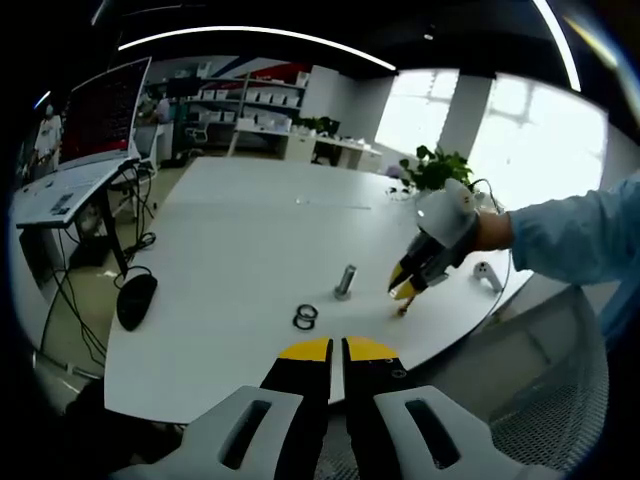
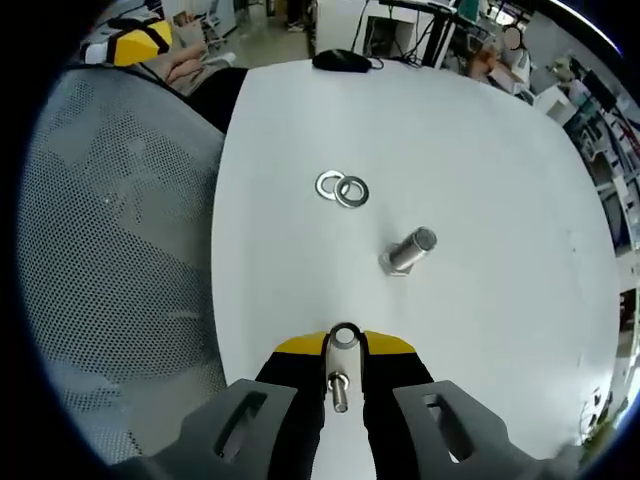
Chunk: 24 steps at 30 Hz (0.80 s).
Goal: Place the washer onto the threaded stud by aligning its center hole with the stud, sliding it down to the base, and recovering from edge contact or off-axis alignment until the washer reaches the visible bottom stop.
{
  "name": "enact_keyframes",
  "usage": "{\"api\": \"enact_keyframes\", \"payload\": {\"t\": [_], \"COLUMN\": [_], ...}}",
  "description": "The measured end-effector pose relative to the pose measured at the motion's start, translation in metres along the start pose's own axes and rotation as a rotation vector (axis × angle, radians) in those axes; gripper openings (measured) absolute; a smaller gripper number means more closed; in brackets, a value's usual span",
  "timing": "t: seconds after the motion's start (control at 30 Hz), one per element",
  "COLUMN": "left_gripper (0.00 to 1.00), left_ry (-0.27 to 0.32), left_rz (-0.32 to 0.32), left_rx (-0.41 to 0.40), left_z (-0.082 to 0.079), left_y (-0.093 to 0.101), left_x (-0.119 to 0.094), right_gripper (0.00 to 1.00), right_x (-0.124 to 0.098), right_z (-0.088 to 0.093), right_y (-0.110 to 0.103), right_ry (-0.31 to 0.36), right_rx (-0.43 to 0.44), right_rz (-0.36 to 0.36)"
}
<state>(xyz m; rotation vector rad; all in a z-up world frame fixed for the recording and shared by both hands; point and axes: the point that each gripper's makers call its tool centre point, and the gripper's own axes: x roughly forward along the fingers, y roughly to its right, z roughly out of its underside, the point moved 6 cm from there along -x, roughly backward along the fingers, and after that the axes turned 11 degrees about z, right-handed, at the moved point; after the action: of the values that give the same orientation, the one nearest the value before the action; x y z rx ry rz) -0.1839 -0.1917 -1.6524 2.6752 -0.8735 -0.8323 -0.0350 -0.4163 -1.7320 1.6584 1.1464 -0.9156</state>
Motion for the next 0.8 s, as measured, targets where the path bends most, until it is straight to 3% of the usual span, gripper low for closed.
{"api": "enact_keyframes", "payload": {"t": [0.2, 0.37, 0.5, 0.8], "left_gripper": [0.01, 0.01, 0.01, 0.01], "left_ry": [-0.002, 0.0, 0.004, 0.01], "left_rz": [0.001, 0.001, 0.002, 0.001], "left_rx": [0.001, 0.001, 0.001, 0.001], "left_z": [0.0, 0.0, 0.0, -0.001], "left_y": [0.0, 0.0, 0.0, 0.0], "left_x": [0.0, 0.0, 0.0, -0.001], "right_gripper": [0.14, 0.14, 0.14, 0.14], "right_x": [-0.011, -0.018, -0.024, -0.026], "right_z": [0.003, 0.014, 0.021, 0.034], "right_y": [0.002, 0.004, 0.01, 0.01], "right_ry": [0.01, -0.012, -0.023, -0.069], "right_rx": [0.0, -0.016, 0.044, 0.029], "right_rz": [0.001, 0.004, -0.023, -0.028]}}
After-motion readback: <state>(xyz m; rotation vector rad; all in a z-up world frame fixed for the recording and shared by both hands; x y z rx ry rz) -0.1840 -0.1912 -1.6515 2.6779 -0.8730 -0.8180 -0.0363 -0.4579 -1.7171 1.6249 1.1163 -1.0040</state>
